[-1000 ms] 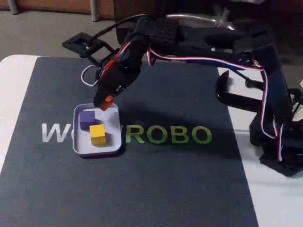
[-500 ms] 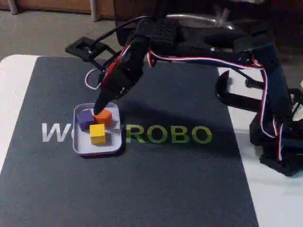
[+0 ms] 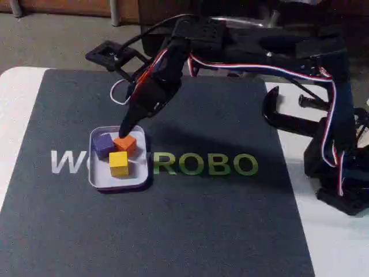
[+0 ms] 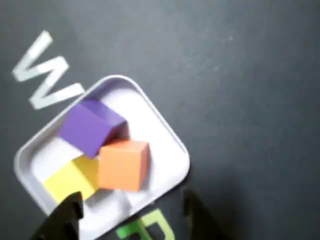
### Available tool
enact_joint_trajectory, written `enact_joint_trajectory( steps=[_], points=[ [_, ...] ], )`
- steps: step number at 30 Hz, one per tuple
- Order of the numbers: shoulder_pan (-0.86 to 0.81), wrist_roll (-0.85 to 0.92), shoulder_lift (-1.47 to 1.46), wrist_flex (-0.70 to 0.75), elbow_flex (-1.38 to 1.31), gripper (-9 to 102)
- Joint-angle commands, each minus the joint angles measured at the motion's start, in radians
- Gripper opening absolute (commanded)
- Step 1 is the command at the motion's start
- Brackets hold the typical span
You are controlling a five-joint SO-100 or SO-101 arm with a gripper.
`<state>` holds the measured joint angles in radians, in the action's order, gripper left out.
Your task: Move blocks one by one until all three blocks are in the tray.
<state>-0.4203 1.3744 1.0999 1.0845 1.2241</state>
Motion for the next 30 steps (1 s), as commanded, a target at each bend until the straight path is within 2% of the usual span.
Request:
enact_joint_trajectory(
  steps=[1,10,14,20,30],
  points=[
    [-0.006,0.009,0.097,0.002,0.014,24],
    [-0.025,0.091,0.308,0.0,0.216,20],
    [-0.044,0.167,0.471,-0.005,0.357,16],
    [-0.058,0.29,0.695,-0.005,0.551,15],
    [-0.078,0.41,0.876,-0.011,0.75,-5]
  ],
)
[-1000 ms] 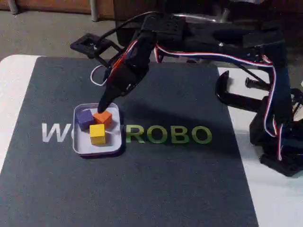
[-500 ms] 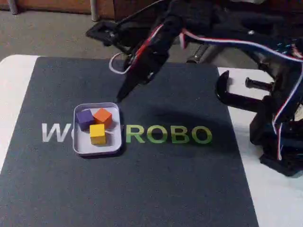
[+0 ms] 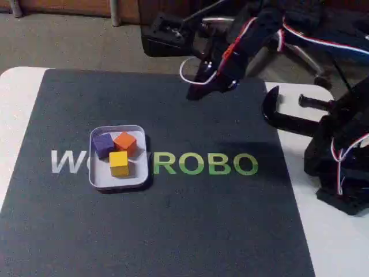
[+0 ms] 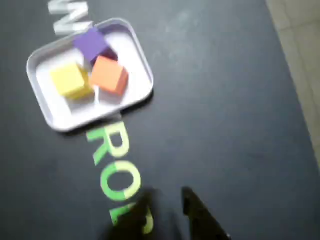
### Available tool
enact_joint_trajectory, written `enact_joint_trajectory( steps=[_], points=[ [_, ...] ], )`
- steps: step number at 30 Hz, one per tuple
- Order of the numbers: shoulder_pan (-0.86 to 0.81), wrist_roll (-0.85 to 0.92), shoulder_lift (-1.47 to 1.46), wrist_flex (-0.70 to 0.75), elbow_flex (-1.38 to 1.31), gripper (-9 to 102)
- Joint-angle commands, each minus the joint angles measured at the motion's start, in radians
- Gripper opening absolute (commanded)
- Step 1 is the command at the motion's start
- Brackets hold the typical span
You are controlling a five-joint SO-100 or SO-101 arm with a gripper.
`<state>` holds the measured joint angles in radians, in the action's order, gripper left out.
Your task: Move blocks one by one until all three blocks are in the tray.
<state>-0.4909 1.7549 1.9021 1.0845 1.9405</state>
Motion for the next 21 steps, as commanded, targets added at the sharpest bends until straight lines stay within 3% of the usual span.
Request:
enact_joint_trajectory(
  steps=[1,21],
  points=[
    [-0.011,0.046,0.101,-0.014,0.063,-6],
    [-0.051,0.242,0.58,-0.064,0.561,-8]
  ],
)
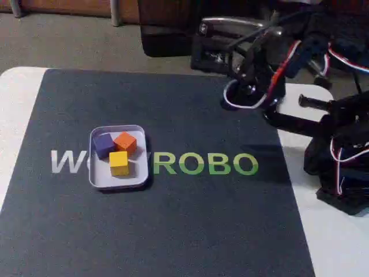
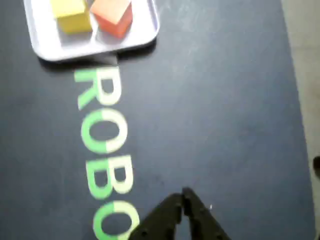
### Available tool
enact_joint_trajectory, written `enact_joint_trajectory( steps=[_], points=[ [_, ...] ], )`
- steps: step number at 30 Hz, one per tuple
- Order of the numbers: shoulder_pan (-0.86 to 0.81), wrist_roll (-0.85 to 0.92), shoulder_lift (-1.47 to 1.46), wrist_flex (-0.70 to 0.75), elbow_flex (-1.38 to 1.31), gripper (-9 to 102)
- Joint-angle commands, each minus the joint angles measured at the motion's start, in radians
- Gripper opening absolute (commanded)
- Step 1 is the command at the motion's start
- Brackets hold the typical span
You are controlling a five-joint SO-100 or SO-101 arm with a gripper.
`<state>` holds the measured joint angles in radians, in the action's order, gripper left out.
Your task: Move blocks one by one until all three blocks are in the tray.
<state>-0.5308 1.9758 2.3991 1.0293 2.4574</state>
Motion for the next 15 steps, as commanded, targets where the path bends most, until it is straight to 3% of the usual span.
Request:
enact_joint_trajectory(
  steps=[1,15],
  points=[
    [-0.012,0.029,0.115,-0.009,0.074,-8],
    [0.063,0.038,0.561,0.011,0.431,-8]
  ],
)
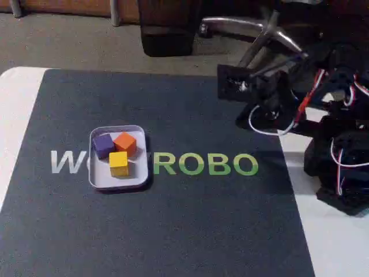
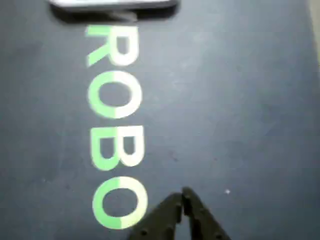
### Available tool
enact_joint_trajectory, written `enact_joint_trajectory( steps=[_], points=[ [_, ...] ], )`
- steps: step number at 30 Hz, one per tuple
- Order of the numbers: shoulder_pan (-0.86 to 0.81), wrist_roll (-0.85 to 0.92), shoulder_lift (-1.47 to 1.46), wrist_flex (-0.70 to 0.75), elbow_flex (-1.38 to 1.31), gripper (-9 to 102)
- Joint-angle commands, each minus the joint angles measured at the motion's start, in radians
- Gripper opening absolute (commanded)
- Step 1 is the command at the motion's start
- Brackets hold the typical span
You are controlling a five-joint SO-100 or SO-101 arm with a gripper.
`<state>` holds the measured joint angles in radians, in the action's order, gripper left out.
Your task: Move blocks one by one until all three blocks are in the tray.
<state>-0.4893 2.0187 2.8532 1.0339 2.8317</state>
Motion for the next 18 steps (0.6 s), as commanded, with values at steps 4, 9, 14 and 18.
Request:
enact_joint_trajectory(
  steps=[4,9,14,18],
  points=[
    [0.066,-0.018,0.224,0.018,0.144,-8],
    [0.124,-0.048,0.265,0.044,0.184,-8],
    [0.179,-0.08,0.456,0.166,0.264,-8],
    [0.186,-0.086,0.456,0.184,0.301,-8]
  ],
)
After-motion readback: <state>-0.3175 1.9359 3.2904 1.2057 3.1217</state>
